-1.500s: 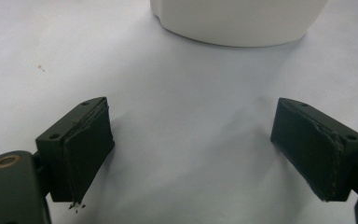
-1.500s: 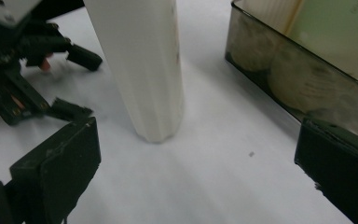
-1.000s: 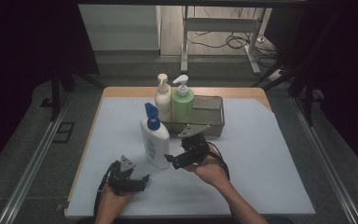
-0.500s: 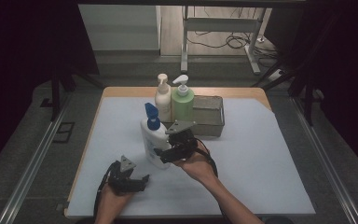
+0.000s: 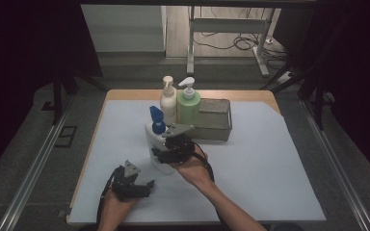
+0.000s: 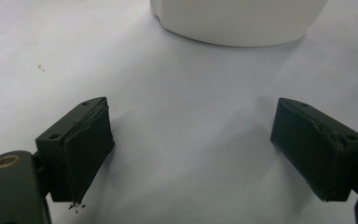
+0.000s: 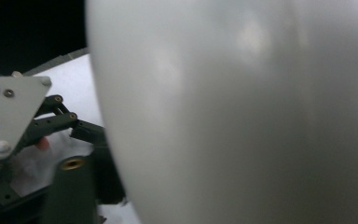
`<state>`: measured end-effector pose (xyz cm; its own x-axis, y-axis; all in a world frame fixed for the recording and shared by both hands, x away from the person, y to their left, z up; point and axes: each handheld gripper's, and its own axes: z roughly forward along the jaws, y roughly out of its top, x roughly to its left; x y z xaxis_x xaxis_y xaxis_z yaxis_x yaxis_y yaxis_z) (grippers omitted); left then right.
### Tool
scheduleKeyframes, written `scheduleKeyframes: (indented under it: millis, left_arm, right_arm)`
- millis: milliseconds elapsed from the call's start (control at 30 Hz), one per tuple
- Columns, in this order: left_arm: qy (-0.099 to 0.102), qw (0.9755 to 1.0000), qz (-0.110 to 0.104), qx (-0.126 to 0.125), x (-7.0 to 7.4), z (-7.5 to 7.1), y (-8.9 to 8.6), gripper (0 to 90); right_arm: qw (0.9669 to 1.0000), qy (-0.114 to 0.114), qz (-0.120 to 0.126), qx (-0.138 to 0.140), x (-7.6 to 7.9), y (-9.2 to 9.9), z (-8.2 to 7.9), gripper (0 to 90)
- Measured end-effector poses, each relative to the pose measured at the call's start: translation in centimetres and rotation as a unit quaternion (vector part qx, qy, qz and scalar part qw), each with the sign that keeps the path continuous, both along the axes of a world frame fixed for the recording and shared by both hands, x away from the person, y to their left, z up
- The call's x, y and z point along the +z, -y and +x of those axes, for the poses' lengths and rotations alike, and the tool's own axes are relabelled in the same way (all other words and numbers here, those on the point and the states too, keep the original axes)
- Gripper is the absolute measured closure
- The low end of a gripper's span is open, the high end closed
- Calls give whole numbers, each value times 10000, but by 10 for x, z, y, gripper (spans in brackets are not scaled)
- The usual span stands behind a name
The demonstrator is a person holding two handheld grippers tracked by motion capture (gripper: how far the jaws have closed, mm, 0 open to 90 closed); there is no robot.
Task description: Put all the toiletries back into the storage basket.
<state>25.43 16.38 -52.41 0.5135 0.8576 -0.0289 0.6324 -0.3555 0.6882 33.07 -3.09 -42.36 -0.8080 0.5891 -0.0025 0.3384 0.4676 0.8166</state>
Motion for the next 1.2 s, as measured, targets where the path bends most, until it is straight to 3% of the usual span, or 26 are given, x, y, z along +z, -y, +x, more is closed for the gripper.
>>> scheduleKeyframes:
  millis: [600, 967, 1200]
  left_arm:
    - [-3, 10000, -11, 6, 0, 0, 0, 121]
    - [-4, 10000, -7, 2, 0, 0, 0, 121]
    - [-7, 10000, 2, -13, 0, 0, 0, 121]
  right_arm:
    - [9992, -7, -342, 196, 13, 7, -4, 395]
    - [9986, -119, -446, 248, 27, 31, -8, 395]
    - [9990, -147, -391, 171, 33, 55, -6, 396]
